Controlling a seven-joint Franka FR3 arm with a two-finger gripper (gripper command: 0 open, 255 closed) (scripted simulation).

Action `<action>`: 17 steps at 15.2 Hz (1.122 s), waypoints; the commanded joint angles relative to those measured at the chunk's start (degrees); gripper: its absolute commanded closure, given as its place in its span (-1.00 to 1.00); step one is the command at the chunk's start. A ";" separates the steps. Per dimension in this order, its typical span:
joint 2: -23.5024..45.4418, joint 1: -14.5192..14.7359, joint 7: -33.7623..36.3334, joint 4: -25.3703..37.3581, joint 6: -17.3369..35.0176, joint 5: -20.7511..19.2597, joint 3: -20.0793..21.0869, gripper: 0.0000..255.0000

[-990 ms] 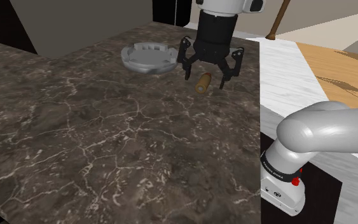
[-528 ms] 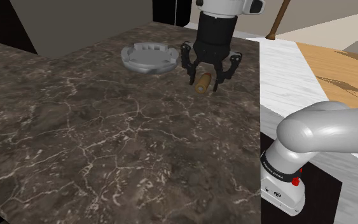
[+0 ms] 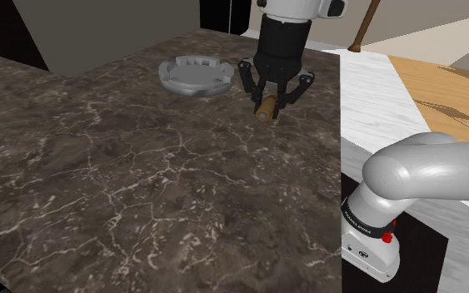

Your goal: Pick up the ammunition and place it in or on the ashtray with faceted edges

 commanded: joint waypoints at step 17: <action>5.04 -2.06 1.53 14.59 -9.88 -3.45 -2.94 1.00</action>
